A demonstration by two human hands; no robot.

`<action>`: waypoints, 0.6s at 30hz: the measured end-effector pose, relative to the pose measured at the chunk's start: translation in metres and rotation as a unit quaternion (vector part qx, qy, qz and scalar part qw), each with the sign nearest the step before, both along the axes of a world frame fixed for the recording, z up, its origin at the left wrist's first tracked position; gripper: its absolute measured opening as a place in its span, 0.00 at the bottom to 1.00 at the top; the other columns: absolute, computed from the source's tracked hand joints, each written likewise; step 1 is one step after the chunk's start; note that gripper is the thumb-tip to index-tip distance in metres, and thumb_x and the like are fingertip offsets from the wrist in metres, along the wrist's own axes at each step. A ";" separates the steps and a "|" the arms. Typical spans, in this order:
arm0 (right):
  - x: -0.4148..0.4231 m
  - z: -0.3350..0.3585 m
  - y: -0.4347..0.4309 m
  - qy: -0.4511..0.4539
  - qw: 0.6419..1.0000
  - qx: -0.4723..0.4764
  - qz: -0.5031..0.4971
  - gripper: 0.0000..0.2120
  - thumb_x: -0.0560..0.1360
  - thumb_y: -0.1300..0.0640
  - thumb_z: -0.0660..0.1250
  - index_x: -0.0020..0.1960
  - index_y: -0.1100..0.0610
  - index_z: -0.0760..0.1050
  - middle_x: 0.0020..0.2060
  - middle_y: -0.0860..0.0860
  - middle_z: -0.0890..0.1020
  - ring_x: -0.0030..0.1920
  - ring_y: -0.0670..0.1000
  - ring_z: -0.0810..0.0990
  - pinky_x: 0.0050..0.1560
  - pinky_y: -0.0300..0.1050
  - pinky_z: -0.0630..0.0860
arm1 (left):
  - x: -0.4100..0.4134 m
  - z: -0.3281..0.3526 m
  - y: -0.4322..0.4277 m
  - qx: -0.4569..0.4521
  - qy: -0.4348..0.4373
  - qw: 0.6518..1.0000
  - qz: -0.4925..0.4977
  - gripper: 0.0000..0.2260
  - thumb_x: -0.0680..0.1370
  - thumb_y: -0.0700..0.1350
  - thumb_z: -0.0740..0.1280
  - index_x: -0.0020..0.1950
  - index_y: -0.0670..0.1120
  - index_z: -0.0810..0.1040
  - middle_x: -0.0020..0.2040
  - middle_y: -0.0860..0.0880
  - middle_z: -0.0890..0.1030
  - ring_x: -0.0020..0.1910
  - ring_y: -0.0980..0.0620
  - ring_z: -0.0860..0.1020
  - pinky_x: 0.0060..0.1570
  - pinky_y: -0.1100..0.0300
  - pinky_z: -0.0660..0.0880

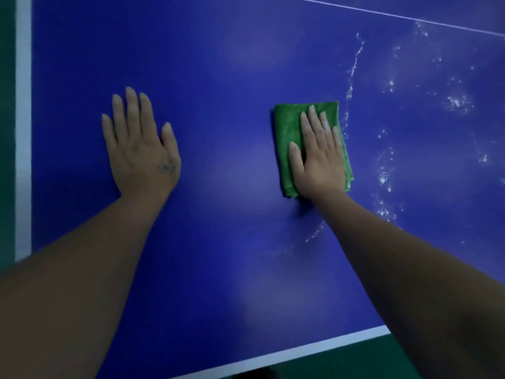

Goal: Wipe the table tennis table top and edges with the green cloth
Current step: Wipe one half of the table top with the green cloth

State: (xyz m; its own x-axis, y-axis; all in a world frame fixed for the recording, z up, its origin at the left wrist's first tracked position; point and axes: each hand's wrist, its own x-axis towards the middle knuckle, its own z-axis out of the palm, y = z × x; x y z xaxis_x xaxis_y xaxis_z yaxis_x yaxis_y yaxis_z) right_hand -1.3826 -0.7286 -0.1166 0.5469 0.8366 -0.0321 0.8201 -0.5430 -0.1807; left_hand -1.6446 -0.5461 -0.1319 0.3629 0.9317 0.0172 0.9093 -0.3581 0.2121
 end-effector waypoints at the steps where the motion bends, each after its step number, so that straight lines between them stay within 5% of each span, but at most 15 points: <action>1: 0.000 0.001 -0.001 0.002 1.000 -0.001 -0.001 0.32 0.88 0.43 0.52 0.89 0.53 0.54 0.88 0.48 0.54 0.88 0.51 0.49 0.87 0.56 0.46 | -0.011 0.002 -0.021 -0.002 0.004 1.000 -0.002 0.30 0.90 0.57 0.45 0.89 0.43 0.50 0.89 0.45 0.49 0.88 0.44 0.47 0.86 0.41 0.46; 8: -0.016 0.006 -0.002 -0.005 0.998 -0.033 -0.045 0.32 0.88 0.42 0.47 0.89 0.53 0.49 0.89 0.49 0.48 0.88 0.52 0.44 0.87 0.56 0.42 | -0.062 0.006 -0.198 -0.030 0.017 0.998 0.047 0.30 0.89 0.56 0.50 0.89 0.43 0.53 0.89 0.44 0.52 0.88 0.42 0.48 0.86 0.38 0.49; 12: -0.084 0.005 -0.018 -0.004 0.998 -0.028 -0.064 0.33 0.88 0.43 0.47 0.89 0.57 0.49 0.89 0.53 0.49 0.88 0.55 0.46 0.86 0.60 0.45 | -0.060 0.001 -0.198 -0.029 -0.001 0.998 0.058 0.30 0.88 0.56 0.51 0.88 0.44 0.56 0.89 0.44 0.54 0.88 0.43 0.49 0.86 0.39 0.48; 18: -0.177 -0.010 -0.124 0.032 0.997 0.024 0.073 0.33 0.89 0.44 0.54 0.88 0.58 0.54 0.88 0.54 0.54 0.88 0.55 0.50 0.86 0.62 0.52 | -0.061 0.000 -0.202 -0.019 -0.018 0.998 0.060 0.28 0.89 0.54 0.51 0.88 0.43 0.57 0.89 0.45 0.54 0.88 0.44 0.49 0.86 0.41 0.46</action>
State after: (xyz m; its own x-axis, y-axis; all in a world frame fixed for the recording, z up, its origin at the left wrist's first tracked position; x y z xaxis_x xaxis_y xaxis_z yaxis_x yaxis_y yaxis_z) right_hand -1.5594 -0.8529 -0.1269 0.4172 0.9086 -0.0209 0.8757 -0.4080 -0.2582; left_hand -1.7052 -0.7485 -0.1315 0.2483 0.9687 -0.0074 0.9367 -0.2382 0.2568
